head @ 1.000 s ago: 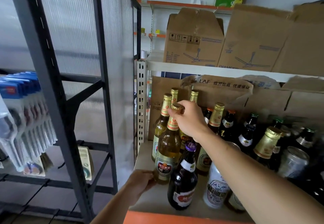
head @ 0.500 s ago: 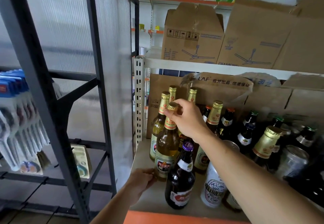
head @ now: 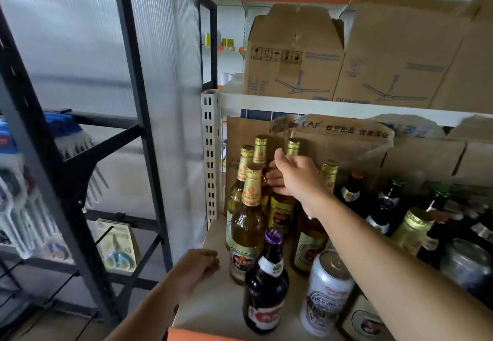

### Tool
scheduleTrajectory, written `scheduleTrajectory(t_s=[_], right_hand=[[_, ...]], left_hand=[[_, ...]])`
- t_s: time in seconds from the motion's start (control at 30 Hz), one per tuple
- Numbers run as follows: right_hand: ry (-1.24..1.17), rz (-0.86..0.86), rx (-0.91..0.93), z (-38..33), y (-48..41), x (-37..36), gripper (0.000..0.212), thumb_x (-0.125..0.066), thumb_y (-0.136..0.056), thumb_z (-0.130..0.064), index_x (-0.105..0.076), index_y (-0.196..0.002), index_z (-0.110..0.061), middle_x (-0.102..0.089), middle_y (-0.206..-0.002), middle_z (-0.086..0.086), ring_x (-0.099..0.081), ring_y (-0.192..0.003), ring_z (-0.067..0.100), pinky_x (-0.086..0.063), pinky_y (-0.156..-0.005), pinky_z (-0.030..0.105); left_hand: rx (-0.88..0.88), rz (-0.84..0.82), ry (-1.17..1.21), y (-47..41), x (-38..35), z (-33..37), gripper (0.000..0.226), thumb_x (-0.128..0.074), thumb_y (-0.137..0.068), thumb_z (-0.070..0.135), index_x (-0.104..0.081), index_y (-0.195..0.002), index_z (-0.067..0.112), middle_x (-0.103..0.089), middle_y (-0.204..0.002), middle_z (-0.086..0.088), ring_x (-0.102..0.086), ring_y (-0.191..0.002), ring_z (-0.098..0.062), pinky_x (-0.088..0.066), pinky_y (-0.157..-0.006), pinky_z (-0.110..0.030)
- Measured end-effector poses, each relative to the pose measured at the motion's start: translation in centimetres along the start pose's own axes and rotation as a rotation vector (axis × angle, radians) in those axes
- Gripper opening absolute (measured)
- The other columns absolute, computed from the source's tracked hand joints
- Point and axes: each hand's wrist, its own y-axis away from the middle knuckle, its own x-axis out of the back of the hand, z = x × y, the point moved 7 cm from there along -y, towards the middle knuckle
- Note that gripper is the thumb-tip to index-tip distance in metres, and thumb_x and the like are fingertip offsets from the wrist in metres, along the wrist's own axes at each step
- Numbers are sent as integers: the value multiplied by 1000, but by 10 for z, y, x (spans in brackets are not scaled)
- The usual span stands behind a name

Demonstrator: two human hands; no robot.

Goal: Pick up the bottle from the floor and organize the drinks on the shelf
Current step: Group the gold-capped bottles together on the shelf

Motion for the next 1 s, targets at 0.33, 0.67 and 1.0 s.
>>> scheduleTrajectory(t_s=[0.33, 0.67, 1.0], right_hand=[[157, -56, 88, -21, -37, -9, 28, -71, -85, -27, -65, -112, -18, -70, -99, 1, -69, -86, 16, -60, -76, 36], [322, -192, 210, -31, -50, -41, 31, -75, -82, -19, -63, -110, -12, -68, -109, 9, -64, -101, 27, -53, -90, 50], [390, -49, 212, -27, -39, -22, 20, -66, -90, -23, -57, -108, -22, -65, -115, 5, -63, -105, 26, -52, -93, 46]], left_hand=[[25, 7, 142, -14, -15, 19, 22, -44, -91, -7, -61, -103, -3, -65, -105, -25, -65, -96, -31, -57, -76, -35], [40, -139, 144, -27, -35, 21, 42, -42, -86, -13, -62, -119, 3, -65, -114, -28, -60, -96, -29, -50, -93, -38], [53, -143, 98, -36, -31, 22, 34, -38, -91, -7, -58, -118, -1, -65, -110, -26, -65, -100, -38, -54, -89, -44]])
